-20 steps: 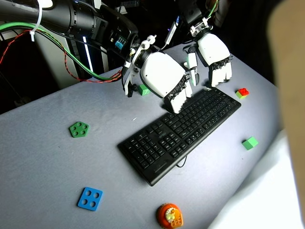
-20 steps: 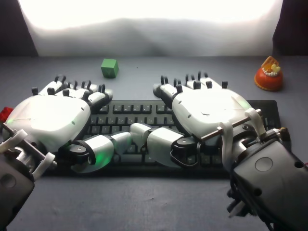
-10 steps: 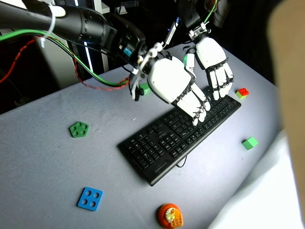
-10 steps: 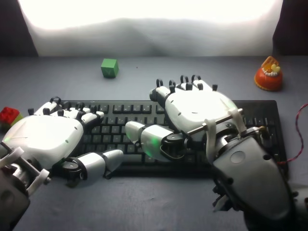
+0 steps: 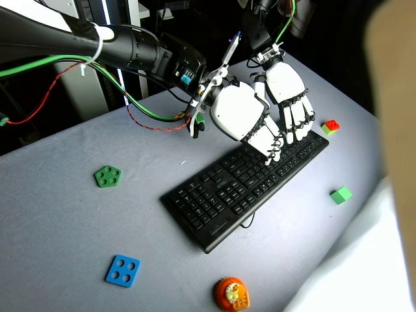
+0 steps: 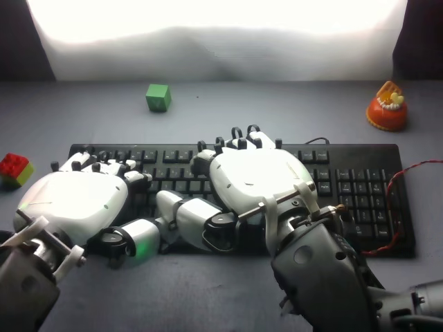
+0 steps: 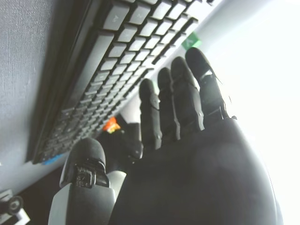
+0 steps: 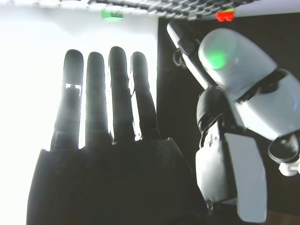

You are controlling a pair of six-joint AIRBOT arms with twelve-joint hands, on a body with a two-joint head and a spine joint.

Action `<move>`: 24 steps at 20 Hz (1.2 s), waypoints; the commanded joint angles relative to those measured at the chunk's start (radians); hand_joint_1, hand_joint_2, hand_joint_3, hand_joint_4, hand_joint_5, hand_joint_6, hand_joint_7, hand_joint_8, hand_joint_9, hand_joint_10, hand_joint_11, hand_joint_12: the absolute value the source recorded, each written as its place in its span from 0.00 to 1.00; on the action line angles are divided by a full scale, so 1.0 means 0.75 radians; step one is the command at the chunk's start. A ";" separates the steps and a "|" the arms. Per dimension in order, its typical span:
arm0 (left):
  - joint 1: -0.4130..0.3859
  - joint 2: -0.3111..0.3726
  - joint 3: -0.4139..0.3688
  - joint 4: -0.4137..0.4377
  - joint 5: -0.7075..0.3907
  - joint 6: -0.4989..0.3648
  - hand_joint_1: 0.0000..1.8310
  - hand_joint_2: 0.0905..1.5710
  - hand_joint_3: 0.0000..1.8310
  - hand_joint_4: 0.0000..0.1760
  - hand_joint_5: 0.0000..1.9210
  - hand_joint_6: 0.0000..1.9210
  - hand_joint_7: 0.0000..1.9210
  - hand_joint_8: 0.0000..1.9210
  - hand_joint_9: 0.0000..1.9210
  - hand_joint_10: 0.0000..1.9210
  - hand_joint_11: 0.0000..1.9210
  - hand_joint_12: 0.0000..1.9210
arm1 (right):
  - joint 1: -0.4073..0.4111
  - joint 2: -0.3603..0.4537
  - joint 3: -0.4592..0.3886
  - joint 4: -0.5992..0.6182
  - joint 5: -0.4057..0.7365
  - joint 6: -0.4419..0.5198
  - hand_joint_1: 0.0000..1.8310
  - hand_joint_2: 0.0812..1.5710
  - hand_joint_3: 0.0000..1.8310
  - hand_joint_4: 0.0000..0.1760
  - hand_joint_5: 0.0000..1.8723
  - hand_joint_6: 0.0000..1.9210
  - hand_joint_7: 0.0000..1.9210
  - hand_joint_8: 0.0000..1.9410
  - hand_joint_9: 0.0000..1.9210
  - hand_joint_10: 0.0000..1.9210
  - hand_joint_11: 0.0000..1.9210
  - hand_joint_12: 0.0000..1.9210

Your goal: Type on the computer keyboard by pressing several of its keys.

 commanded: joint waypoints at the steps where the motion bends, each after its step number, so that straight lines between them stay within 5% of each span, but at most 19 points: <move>1: -0.008 -0.001 0.010 0.084 -0.149 -0.009 0.00 0.79 0.00 0.00 0.25 0.01 0.18 0.01 0.15 0.00 0.00 0.40 | -0.011 -0.008 0.006 -0.126 0.068 0.004 0.06 0.76 0.00 0.00 0.30 0.16 0.30 0.01 0.12 0.14 0.00 0.50; 4: -0.002 -0.016 0.030 0.085 -0.161 -0.024 0.00 0.79 0.00 0.00 0.28 0.00 0.23 0.01 0.17 0.00 0.00 0.40 | -0.050 -0.036 0.056 -0.179 0.084 0.014 0.06 0.76 0.00 0.00 0.31 0.15 0.34 0.02 0.14 0.14 0.00 0.49; 6: 0.004 -0.028 0.037 0.085 -0.178 -0.036 0.00 0.80 0.00 0.00 0.24 0.00 0.27 0.01 0.20 0.01 0.00 0.42 | -0.065 -0.047 0.088 -0.183 0.088 0.019 0.05 0.76 0.00 0.00 0.25 0.13 0.35 0.02 0.20 0.17 0.00 0.63; 10: 0.005 -0.049 0.045 0.088 -0.181 -0.038 0.00 0.81 0.00 0.02 0.19 0.00 0.24 0.00 0.22 0.01 0.00 0.44 | -0.082 -0.067 0.135 -0.201 0.082 0.037 0.06 0.76 0.00 0.00 0.22 0.12 0.36 0.00 0.21 0.24 0.00 0.69; 14: 0.009 -0.062 0.047 0.088 -0.181 -0.040 0.00 0.81 0.00 0.00 0.33 0.01 0.22 0.00 0.18 0.00 0.00 0.44 | -0.098 -0.073 0.138 -0.225 0.083 0.041 0.07 0.76 0.00 0.00 0.38 0.23 0.35 0.01 0.13 0.23 0.00 0.66; 18: 0.010 -0.087 0.053 0.091 -0.181 -0.040 0.01 0.81 0.00 0.00 0.27 0.00 0.29 0.01 0.22 0.01 0.00 0.45 | -0.098 -0.073 0.138 -0.238 0.086 0.044 0.07 0.77 0.00 0.00 0.25 0.18 0.41 0.03 0.27 0.31 0.00 0.64; 19: 0.009 -0.108 0.060 0.091 -0.181 -0.043 0.02 0.81 0.00 0.08 0.20 0.00 0.29 0.00 0.29 0.01 0.00 0.50 | -0.100 -0.073 0.137 -0.238 0.086 0.044 0.08 0.77 0.00 0.00 0.19 0.16 0.39 0.02 0.29 0.42 0.00 0.80; 20: 0.009 -0.111 0.060 0.091 -0.181 -0.043 0.02 0.81 0.00 0.08 0.20 0.00 0.29 0.00 0.29 0.01 0.00 0.50 | -0.101 -0.072 0.136 -0.238 0.086 0.044 0.08 0.77 0.00 0.00 0.19 0.16 0.39 0.02 0.29 0.42 0.00 0.80; 21: 0.009 -0.114 0.060 0.091 -0.181 -0.043 0.02 0.82 0.00 0.11 0.21 0.01 0.22 0.00 0.28 0.01 0.05 0.52 | -0.103 -0.071 0.134 -0.238 0.087 0.043 0.06 0.77 0.00 0.00 0.24 0.22 0.32 0.00 0.16 0.43 0.00 0.88; 22: 0.009 -0.117 0.060 0.091 -0.181 -0.043 0.02 0.82 0.00 0.11 0.21 0.01 0.22 0.00 0.28 0.01 0.05 0.52 | -0.105 -0.070 0.131 -0.238 0.089 0.043 0.06 0.77 0.00 0.00 0.24 0.22 0.32 0.00 0.16 0.43 0.00 0.88; 23: 0.009 -0.117 0.060 0.091 -0.181 -0.043 0.01 0.81 0.00 0.00 0.31 0.01 0.17 0.00 0.23 0.00 0.02 0.57 | -0.108 -0.070 0.129 -0.237 0.089 0.043 0.07 0.76 0.00 0.00 0.33 0.27 0.31 0.00 0.10 0.37 0.00 0.82; 24: 0.008 -0.116 0.060 0.091 -0.181 -0.043 0.00 0.81 0.00 0.00 0.35 0.01 0.24 0.01 0.21 0.00 0.00 0.55 | -0.112 -0.068 0.126 -0.237 0.089 0.043 0.08 0.77 0.00 0.00 0.37 0.29 0.38 0.02 0.15 0.35 0.00 0.75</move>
